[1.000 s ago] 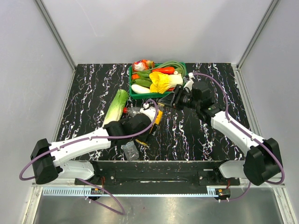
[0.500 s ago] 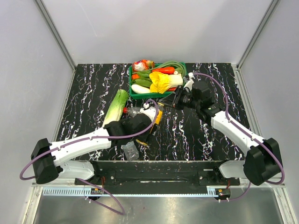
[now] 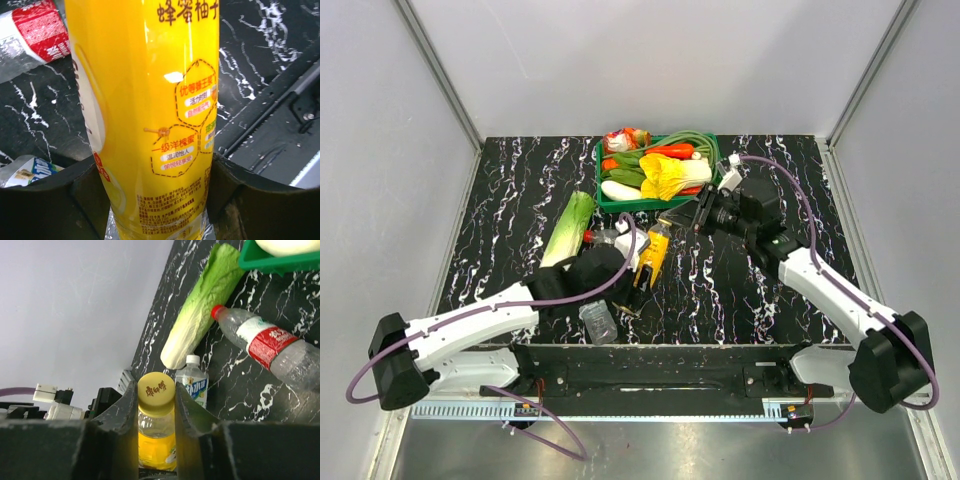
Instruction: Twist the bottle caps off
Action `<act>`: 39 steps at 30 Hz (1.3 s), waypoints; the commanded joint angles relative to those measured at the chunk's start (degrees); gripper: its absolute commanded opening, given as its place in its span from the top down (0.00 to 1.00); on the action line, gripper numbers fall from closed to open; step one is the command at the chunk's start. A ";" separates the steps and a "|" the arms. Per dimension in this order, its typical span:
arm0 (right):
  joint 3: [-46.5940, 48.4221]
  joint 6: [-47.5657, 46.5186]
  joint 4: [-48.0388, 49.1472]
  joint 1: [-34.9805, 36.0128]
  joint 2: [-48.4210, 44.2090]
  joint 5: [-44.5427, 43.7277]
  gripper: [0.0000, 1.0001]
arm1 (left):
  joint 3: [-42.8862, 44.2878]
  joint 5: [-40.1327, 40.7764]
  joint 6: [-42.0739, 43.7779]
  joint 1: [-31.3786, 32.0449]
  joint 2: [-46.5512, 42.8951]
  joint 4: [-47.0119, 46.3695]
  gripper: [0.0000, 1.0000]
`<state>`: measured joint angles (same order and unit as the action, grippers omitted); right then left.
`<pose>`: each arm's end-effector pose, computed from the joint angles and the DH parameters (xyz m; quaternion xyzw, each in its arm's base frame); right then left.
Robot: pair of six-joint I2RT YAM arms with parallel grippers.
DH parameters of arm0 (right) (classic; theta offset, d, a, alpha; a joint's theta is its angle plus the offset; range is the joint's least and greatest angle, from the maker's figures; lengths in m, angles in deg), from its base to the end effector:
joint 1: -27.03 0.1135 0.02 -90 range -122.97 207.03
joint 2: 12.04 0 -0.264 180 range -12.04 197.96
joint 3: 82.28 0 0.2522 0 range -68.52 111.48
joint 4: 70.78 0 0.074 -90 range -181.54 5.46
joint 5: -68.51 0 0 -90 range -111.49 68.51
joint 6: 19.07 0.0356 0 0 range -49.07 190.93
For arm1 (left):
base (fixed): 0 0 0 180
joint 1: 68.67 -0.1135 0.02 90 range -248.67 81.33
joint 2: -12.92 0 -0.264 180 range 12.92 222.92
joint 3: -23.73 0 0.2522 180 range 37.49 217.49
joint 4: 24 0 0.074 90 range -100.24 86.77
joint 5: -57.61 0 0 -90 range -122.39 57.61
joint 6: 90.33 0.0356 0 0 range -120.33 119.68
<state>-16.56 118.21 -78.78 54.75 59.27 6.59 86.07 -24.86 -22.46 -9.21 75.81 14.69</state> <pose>0.2479 0.1492 0.3142 -0.0184 0.7767 0.5165 0.3600 0.1242 -0.2013 0.2769 0.2619 0.8631 -0.2345 0.3625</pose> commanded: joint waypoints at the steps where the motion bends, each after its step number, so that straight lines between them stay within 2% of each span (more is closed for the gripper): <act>1: -0.28 -1.50 4.35 0.49 -3.63 1.80 1.00 | -0.24 -10.67 1.39 -2.85 -3.12 -9.72 0.96; 9: -2.22 -1.32 6.98 0.57 -7.85 3.56 1.00 | -3.31 -28.43 1.83 -9.71 -7.78 -17.89 0.99; 16: -2.66 -3.43 10.14 0.49 -11.63 7.86 1.00 | -4.89 -39.16 4.02 -11.12 -11.12 -21.06 1.00; 26: -4.77 -2.38 22.97 0.49 -14.97 18.41 1.00 | -6.83 -53.57 1.13 -11.74 -14.90 -32.04 0.99; 31: -4.16 -2.20 22.98 0.49 -15.50 18.95 1.00 | -6.13 -53.50 0.95 -11.74 -14.38 -31.70 0.98; 37: -3.45 -4.74 17.62 0.49 -17.78 13.33 1.00 | -4.90 -49.55 3.49 -11.74 -14.03 -26.17 0.99; 38: -3.28 -5.10 16.23 0.49 -18.39 11.93 0.89 | -4.55 -48.41 4.28 -11.82 -14.20 -25.03 0.98; 39: -2.93 -5.62 15.34 0.49 -18.75 10.96 0.73 | -4.28 -46.92 5.07 -11.74 -14.11 -22.84 0.98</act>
<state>-20.67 116.49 -58.91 54.80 42.49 21.54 78.50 -73.18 -21.17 -21.21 62.61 -6.88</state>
